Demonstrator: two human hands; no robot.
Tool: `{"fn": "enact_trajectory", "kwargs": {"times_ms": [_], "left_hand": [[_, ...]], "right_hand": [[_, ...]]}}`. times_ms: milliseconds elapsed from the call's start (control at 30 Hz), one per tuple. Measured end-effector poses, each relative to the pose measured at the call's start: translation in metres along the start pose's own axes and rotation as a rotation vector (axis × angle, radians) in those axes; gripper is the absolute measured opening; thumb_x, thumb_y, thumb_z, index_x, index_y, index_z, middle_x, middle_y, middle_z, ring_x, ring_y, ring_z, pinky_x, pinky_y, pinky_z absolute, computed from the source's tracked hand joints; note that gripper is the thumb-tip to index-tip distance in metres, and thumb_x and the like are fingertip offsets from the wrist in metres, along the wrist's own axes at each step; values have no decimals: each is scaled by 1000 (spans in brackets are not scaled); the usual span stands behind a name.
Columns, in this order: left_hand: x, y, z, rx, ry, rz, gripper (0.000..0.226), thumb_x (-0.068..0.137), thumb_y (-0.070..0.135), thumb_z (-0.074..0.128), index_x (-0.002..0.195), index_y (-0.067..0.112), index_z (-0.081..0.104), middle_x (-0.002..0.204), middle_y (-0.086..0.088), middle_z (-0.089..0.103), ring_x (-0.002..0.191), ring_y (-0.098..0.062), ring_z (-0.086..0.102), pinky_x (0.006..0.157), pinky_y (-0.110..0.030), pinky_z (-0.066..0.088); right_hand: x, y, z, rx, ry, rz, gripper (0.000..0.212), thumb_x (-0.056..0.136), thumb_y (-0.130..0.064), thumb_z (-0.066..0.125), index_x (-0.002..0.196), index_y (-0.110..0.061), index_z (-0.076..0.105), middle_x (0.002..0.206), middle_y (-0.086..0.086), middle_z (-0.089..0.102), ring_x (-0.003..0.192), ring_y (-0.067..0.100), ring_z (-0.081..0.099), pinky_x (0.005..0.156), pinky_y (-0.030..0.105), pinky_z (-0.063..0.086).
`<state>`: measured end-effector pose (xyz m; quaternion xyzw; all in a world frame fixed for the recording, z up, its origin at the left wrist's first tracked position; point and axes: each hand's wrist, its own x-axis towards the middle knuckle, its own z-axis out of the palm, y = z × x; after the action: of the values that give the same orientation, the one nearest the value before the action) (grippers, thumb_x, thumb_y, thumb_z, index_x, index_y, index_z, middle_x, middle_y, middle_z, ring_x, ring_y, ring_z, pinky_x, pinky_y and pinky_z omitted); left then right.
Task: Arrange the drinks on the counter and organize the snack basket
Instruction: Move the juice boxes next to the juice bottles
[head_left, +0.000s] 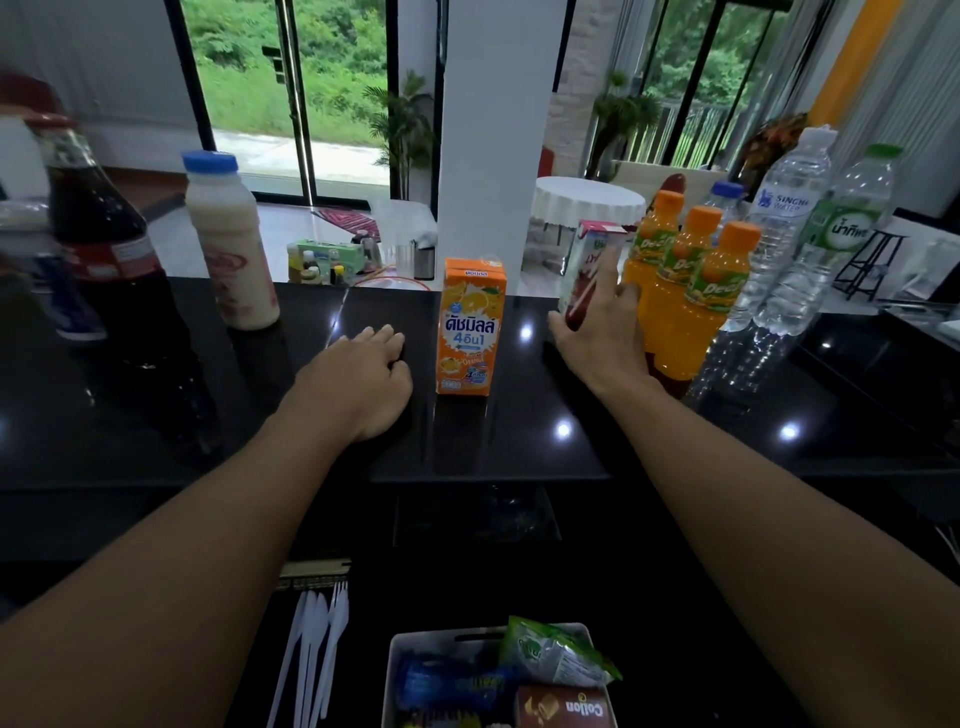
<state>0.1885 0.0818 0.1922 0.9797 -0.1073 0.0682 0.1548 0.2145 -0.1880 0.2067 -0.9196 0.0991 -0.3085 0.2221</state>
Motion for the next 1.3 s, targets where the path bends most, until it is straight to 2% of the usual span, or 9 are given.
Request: {"fn": "enact_trajectory", "kwargs": {"times_ms": [133,200,267,400,500,633,767,1067,1300], "left_hand": [[-7,7,-7,-23,6,-20,51,97,36,32,146,24,42,156,5,33,143,-25,28,112,-44,29],[-14,11,-11,17,95,-37,40,93,37,36,119,18,59,127,-3,57,124,-28,48,90,-43,42],[-24,15,-17,46,158,-82,35,89,39,37,100,14,60,103,-5,59,101,-27,54,73,-38,41],[-29,10,-16,81,0,-68,50,97,35,26,132,6,47,140,-15,45,129,-33,40,105,-47,35],[-32,2,-17,119,-69,-7,52,101,33,21,141,3,35,153,-15,31,140,-31,27,114,-46,23],[-39,-1,-15,157,-74,38,55,102,32,21,149,4,27,160,-13,19,146,-27,18,117,-43,16],[-37,1,-15,172,-63,39,52,100,31,23,141,1,35,155,-17,28,141,-31,26,115,-46,20],[-19,30,-2,74,-51,81,65,97,41,27,154,11,19,163,-6,10,149,-21,7,119,-44,3],[1,44,16,78,-50,76,76,92,61,21,155,19,19,163,2,10,149,-16,5,121,-42,4]], "right_hand": [[-30,-6,-18,64,121,-73,52,94,-26,62,140,-10,44,127,13,47,107,21,49,89,33,51],[-48,-17,-28,175,189,-160,40,96,-23,59,132,-10,51,123,11,50,102,14,47,89,27,51],[-67,-32,-36,290,209,-243,38,97,-24,57,132,-10,52,120,9,53,100,12,51,86,19,50],[-93,-66,-40,382,119,-319,51,96,-34,58,141,-19,40,125,5,47,97,12,53,79,30,56],[-97,-86,-37,365,32,-295,61,91,-41,67,141,-28,33,123,4,42,99,15,55,77,37,60],[-96,-95,-32,368,24,-258,72,82,-41,79,136,-28,33,116,4,45,94,17,60,76,37,61],[-91,-95,-30,405,43,-292,73,77,-35,83,130,-23,34,114,1,50,92,16,63,72,35,62],[-63,-55,-37,438,145,-243,73,79,-24,80,136,-20,34,119,-1,55,98,12,62,78,31,61],[-16,-18,-47,310,192,-178,68,85,-15,75,138,-18,33,119,7,56,100,20,62,80,39,60]]}}
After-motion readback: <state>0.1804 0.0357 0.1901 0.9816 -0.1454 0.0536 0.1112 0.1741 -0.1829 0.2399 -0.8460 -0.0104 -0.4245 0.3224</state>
